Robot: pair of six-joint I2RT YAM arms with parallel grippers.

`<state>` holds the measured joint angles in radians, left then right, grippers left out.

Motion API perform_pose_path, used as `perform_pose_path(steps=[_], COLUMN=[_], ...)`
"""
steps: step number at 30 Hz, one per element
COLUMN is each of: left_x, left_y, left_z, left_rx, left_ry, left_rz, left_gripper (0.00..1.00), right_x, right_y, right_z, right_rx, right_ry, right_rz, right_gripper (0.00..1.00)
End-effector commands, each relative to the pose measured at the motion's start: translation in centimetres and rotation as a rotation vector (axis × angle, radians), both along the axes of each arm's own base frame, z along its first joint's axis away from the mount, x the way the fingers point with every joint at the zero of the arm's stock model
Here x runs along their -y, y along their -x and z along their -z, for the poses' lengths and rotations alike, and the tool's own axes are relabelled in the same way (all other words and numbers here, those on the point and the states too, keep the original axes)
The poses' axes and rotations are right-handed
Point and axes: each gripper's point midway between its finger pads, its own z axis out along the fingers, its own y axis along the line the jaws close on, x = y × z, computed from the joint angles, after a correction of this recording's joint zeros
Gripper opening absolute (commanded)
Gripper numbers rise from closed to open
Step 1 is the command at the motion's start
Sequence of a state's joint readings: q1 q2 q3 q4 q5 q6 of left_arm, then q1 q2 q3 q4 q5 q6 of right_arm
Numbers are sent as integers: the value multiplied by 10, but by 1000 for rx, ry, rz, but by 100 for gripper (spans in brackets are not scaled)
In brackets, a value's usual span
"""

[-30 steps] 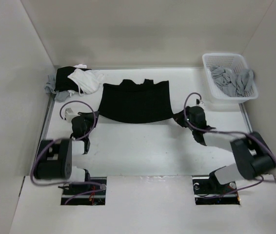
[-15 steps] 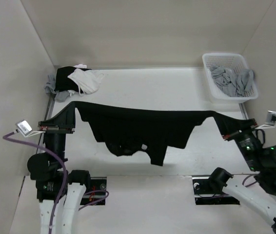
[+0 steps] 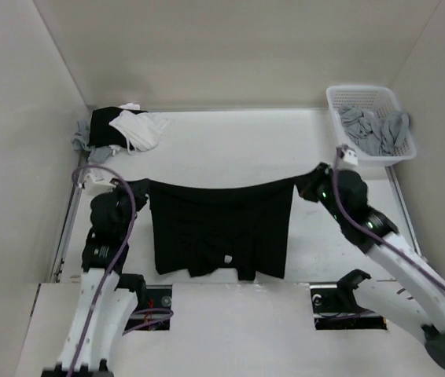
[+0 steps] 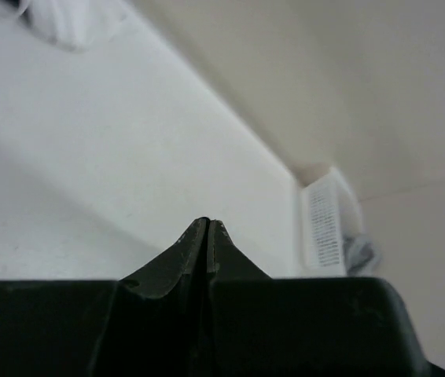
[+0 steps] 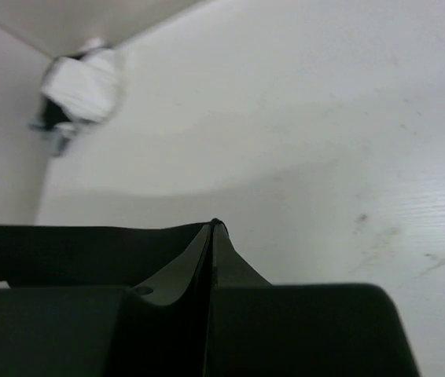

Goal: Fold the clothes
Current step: Fold the tank top

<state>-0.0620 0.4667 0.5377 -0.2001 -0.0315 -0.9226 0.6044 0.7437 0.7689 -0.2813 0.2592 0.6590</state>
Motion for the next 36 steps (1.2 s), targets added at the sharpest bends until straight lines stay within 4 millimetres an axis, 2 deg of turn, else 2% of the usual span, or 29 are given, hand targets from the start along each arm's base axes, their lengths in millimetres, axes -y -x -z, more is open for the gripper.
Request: perform_pose_path(steps=[1,4,6,7,9,11,14,17,18,27,30,32,35,36], left_x=[-5,0,-3,-5,-6,-7,-5,0,3,0,0,-3,-5,-9], left_y=[-44,-91,-130,-148,-175,-202,-219,-207,-199,-117,-98,-87,-72,-68], left_z=[30,61,80,87,89,80,62,47,48,90,102,117,149,161], left_rx=[-38,-98,-131,-146,-145,-136,-114,-80,-80,-113,-127,-155,-227,-257], left_ry=[10,-1,-23,-27,-18,-26,-35,-35,-36,21,20,13,13,20], left_rz=[-47,-61,-95,-103,-107,-107,-81,-74,-67,-42,-32,-36,-35,-46], left_gripper=[0,0,0,0,0,0,0,0,0,1,2,2,5,7], right_x=[-15,-10,-13,-7,2,11,21,25,26,34,30,28,25,24], right_y=[-63,-134,-171,-189,-215,-237,-247,-233,-227,-144,-118,-102,-80,-74], right_z=[22,61,76,83,88,86,76,74,74,105,122,140,171,182], right_rx=[-37,-126,-165,-184,-198,-198,-186,-183,-179,-183,-207,-238,-301,-324], right_ry=[-89,-98,-98,-98,-110,-117,-126,-133,-137,-214,-200,-192,-181,-176], right_rz=[-63,-18,-14,7,31,51,56,59,61,112,114,111,106,103], right_gripper=[3,3,3,2,2,2,2,2,2,2,2,2,3,7])
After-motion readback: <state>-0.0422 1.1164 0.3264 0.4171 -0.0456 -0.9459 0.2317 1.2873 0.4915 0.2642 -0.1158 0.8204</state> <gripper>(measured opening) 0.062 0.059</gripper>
